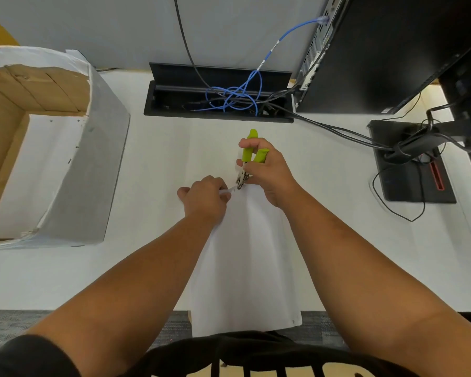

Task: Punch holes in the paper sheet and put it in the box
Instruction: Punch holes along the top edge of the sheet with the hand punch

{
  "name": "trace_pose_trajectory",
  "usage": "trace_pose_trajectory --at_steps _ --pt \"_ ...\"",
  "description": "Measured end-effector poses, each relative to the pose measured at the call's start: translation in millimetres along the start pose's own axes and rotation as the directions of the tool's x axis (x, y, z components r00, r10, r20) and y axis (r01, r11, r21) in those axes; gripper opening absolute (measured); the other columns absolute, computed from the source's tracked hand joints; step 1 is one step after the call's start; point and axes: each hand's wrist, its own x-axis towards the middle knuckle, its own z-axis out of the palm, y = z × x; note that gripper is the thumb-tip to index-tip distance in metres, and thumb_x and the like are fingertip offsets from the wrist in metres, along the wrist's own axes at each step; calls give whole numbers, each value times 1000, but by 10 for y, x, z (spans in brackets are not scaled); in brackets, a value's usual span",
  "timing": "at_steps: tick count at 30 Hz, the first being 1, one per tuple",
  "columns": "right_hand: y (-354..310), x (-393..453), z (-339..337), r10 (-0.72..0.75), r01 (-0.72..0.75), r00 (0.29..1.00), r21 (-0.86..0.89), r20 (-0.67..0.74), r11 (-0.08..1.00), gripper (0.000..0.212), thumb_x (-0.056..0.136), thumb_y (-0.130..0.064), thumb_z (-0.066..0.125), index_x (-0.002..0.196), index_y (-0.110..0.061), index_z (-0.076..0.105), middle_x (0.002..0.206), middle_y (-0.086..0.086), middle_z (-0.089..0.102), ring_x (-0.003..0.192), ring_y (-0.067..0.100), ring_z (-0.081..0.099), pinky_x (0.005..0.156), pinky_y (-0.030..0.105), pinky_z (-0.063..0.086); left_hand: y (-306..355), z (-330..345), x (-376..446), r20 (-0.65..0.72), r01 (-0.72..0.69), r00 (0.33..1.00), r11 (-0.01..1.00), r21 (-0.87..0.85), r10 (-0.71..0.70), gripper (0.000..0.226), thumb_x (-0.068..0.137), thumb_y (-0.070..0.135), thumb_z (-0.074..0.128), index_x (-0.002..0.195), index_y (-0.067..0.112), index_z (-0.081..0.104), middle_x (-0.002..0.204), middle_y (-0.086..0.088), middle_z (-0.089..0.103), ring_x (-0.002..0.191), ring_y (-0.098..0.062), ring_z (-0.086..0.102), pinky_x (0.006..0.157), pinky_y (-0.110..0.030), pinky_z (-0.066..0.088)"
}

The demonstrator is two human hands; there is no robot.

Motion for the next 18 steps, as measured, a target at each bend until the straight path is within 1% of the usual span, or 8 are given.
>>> trace_pose_trajectory --at_steps 2,4,7,9,12,13,16,18 --pt "-17 -6 -35 3 -3 1000 -11 15 1000 44 84 10 53 106 -26 64 117 -9 54 117 40 58 86 56 54 8 -4 10 7 2 1000 1000 7 -2 8 91 32 56 88 31 63 90 8 58 86 -18 56 84 -39 26" --pt "-10 -16 -64 12 -12 1000 -25 12 1000 43 85 9 54 105 -27 64 116 -10 54 117 41 58 85 56 55 7 -13 15 13 0 1000 1000 9 0 8 91 33 56 88 31 64 89 9 58 85 -18 56 84 -39 26" --pt "8 -31 -115 19 -20 1000 -31 -18 999 43 83 6 56 103 -30 65 114 -7 54 115 41 59 84 58 54 -20 -5 17 14 -2 1000 1000 -1 2 9 90 34 56 85 32 63 88 9 58 84 -17 57 84 -39 27" --pt "3 -35 -148 28 -28 999 -8 -42 1000 41 80 2 59 103 -32 65 117 -2 54 114 40 60 85 60 55 -42 2 18 20 1 1000 1000 -12 -1 10 90 36 54 85 33 62 88 9 58 84 -17 57 84 -39 26" --pt "-33 -36 -160 35 -35 997 -1 -73 999 41 72 -6 64 105 -30 65 125 2 55 114 36 61 84 57 57 -76 -19 29 53 15 999 999 -37 -13 11 90 38 53 87 34 63 90 10 59 86 -17 57 83 -39 25" --pt "-42 -31 -162 35 -35 996 -5 -77 999 42 72 -5 64 107 -29 65 126 2 55 112 34 63 84 56 58 -87 -29 31 71 17 997 999 -38 -14 12 90 40 52 89 35 63 91 11 60 87 -17 57 82 -39 24" --pt "-67 -15 -160 43 -44 996 -14 -76 999 42 81 4 56 112 -23 63 126 0 56 98 24 72 84 51 58 -107 -65 46 121 30 992 998 -46 -25 14 90 43 50 92 39 63 94 13 60 88 -14 56 81 -38 23" --pt "-96 -10 -155 46 -48 996 -25 -82 999 40 82 6 53 109 -22 64 123 2 59 89 23 73 80 45 58 -112 -93 63 159 45 987 997 -63 -35 15 89 46 49 93 42 63 95 16 60 88 -13 55 80 -38 22"
